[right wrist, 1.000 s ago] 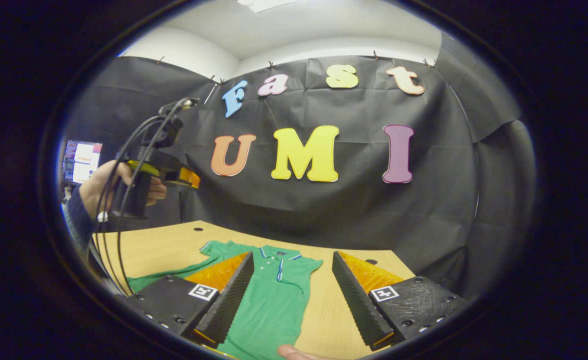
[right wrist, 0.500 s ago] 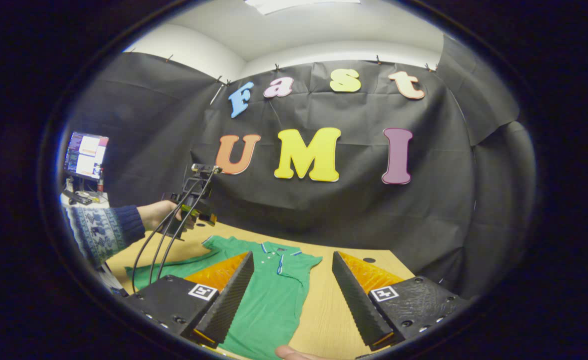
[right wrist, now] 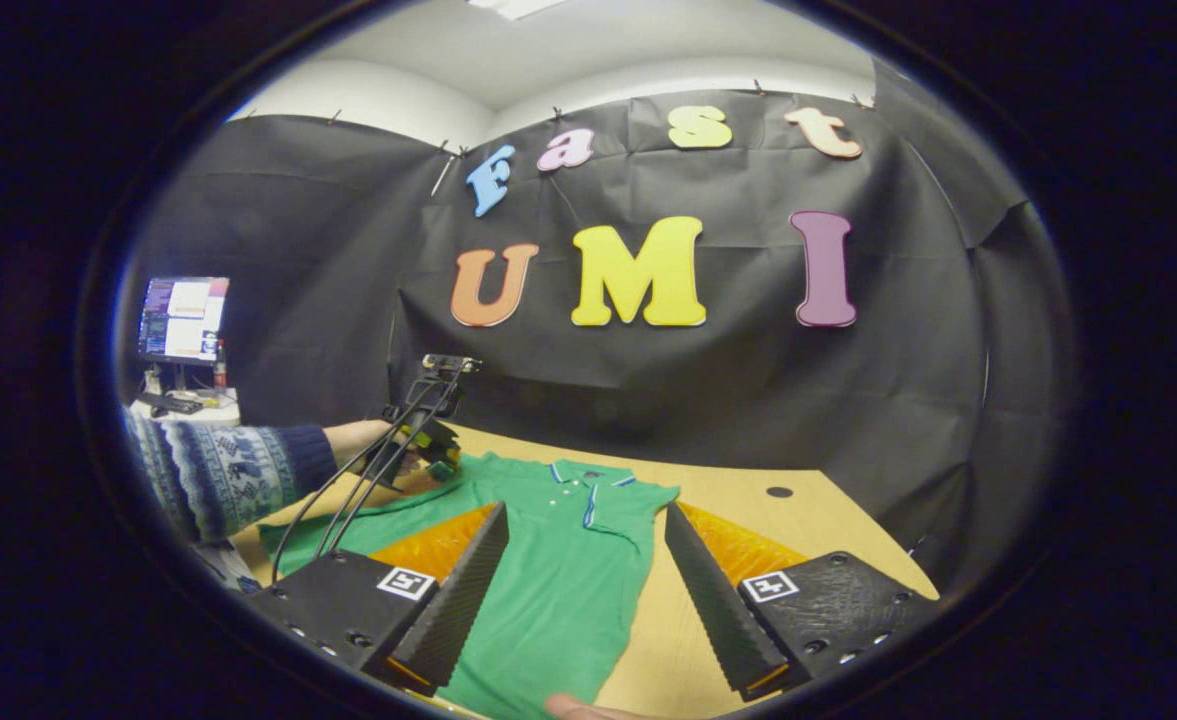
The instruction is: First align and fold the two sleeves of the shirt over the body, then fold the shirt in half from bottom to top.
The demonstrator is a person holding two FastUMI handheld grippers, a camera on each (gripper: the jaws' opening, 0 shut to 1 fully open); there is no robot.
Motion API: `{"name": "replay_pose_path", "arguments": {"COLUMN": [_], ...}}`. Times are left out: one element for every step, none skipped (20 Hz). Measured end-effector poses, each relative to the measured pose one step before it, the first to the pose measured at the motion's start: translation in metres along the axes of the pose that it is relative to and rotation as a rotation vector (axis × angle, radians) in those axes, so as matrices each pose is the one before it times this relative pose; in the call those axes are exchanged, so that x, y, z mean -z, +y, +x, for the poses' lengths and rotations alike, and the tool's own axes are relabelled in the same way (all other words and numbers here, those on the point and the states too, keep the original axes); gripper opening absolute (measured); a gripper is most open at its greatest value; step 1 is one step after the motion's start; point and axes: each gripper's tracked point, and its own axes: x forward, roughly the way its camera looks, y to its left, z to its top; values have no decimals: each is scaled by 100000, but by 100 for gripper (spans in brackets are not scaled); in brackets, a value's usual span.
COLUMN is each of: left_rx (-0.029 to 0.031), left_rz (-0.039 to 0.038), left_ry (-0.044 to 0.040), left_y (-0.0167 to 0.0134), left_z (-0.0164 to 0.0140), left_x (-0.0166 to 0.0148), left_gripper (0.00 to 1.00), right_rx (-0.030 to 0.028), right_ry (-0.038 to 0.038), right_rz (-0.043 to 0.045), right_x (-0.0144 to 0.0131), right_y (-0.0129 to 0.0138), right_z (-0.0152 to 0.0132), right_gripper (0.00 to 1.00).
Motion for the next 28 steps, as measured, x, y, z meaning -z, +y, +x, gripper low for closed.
{"name": "replay_pose_path", "arguments": {"left_rx": [347,233,163,35,-1675,-1521,-935,-2047,-680,-603,-488,271,789,912,1002,2376,4019,4042,3595,-295,-2249,-1633,85,1150,1310,821,-403,132], "left_rz": [-1273,-1457,60,1067,1368,1042,801,1799,1440,1092,1346,1700,1730,1315,1370,1371,851,1138,568,2298,2402,1110,184,-1007,-1452,-988,-576,-577], "left_ry": [-2516,480,569,-181,-76,-658,-650,-440,-185,-296,-391,-1174,-1249,-844,-362,-507,-675,-1149,-1964,-3033,-2487,-2152,-2377,-1965,-1800,-1924,-2444,-1968], "left_y": [-107,-256,-103,58,339,75,-230,32,-94,-431,-550,-794,-951,-1116,-1257,-1553,-1714,-1719,-1748,-835,-46,-177,-481,-441,-52,-21,406,226], "left_z": [425,106,20,36,-181,-147,-167,-367,-422,-457,-409,-454,-331,-238,-301,-389,-450,-495,-788,-943,-477,-852,-837,-1199,-1366,-1233,-1348,-1392], "left_x": [-560,59,110,-172,-227,-325,-395,-310,-395,-442,-439,-584,-531,-274,-206,-323,-304,-293,-503,-948,-708,-651,-679,-637,-688,-561,-558,-289], "left_gripper": [42,49,26,24,17,15,13,12,12,12,12,12,12,12,12,12,14,17,29,53,76,100,100,100,100,100,100,100], "right_rx": [-267,-62,-90,-105,372,746,517,405,800,651,401,232,425,260,-116,335,1232,1248,916,754,462,-3,-355,-463,19,352,355,252], "right_ry": [-112,107,255,340,167,-35,-190,-124,-14,332,252,396,363,742,838,391,-60,-101,40,258,314,389,299,-70,-721,-889,-1017,-1167], "right_rz": [418,1014,1128,878,628,603,623,608,560,500,508,562,910,1068,654,264,159,-63,-169,-86,252,500,546,360,-210,-1048,-1532,-1494], "right_x": [234,86,205,107,145,-12,78,-87,144,73,148,59,241,52,197,-37,4,-65,5,-69,17,-104,-20,-347,-311,-427,-340,-497], "right_y": [19,-68,-155,-246,-237,-379,-270,-256,-321,-246,-236,-149,-192,-118,46,-151,-405,-316,-99,-78,-8,197,225,314,238,64,235,295], "right_z": [217,35,86,173,42,63,82,-14,33,61,92,68,57,160,-50,32,108,96,-30,-94,-17,-138,-125,-226,-353,-413,-378,-451], "right_gripper": [95,96,96,96,96,96,96,96,96,95,95,95,95,95,95,95,95,95,95,95,95,95,94,95,95,95,95,95]}}
